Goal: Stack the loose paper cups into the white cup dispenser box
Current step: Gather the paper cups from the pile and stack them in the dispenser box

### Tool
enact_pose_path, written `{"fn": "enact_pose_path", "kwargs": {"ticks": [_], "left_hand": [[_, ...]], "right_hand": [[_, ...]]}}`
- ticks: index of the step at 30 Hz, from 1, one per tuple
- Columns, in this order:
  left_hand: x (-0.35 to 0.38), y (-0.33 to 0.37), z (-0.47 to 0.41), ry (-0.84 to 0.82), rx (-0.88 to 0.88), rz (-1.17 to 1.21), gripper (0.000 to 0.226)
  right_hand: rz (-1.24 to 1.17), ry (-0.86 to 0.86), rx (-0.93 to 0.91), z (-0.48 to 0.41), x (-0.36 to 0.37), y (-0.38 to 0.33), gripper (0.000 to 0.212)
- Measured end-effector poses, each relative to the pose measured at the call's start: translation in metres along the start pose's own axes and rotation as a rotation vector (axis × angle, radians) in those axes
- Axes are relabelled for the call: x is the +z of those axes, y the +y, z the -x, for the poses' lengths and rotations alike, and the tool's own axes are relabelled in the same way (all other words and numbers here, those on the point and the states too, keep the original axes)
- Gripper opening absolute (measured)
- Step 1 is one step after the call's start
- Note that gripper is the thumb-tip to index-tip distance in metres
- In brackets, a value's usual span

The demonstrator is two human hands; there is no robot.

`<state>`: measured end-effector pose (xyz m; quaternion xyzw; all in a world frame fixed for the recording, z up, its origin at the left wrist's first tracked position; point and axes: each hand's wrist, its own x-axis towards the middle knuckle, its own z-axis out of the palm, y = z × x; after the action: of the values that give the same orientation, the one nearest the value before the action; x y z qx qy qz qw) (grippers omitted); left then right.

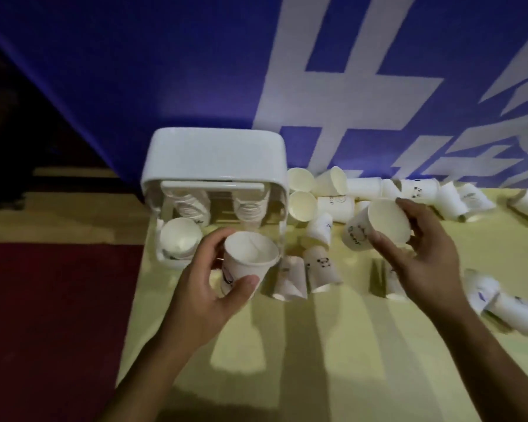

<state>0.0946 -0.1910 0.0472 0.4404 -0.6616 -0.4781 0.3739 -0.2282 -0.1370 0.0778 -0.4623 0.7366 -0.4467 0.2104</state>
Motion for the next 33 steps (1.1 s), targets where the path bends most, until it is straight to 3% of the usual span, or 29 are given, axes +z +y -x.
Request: {"fn": "enact_pose_path", "kwargs": {"ticks": [6, 11, 13, 26, 33], "left_hand": [[-0.098, -0.033, 0.013, 0.126, 0.03, -0.068, 0.065], [-0.134, -0.055, 0.011, 0.186, -0.023, -0.172, 0.089], [-0.139, -0.061, 0.011, 0.205, -0.043, -0.178, 0.085], [-0.172, -0.068, 0.018, 0.294, -0.052, -0.175, 0.068], [-0.174, -0.071, 0.018, 0.293, -0.06, -0.151, 0.072]], "right_hand": [[-0.076, -0.129, -0.055, 0.038, 0.116, -0.059, 0.066], [-0.104, -0.186, -0.125, 0.043, 0.177, -0.089, 0.072], [-0.098, -0.205, -0.143, 0.042, 0.195, -0.095, 0.072], [0.024, -0.337, -0.24, 0.033, 0.274, -0.1, 0.074], [0.092, -0.356, -0.233, 0.038, 0.286, -0.085, 0.075]]}}
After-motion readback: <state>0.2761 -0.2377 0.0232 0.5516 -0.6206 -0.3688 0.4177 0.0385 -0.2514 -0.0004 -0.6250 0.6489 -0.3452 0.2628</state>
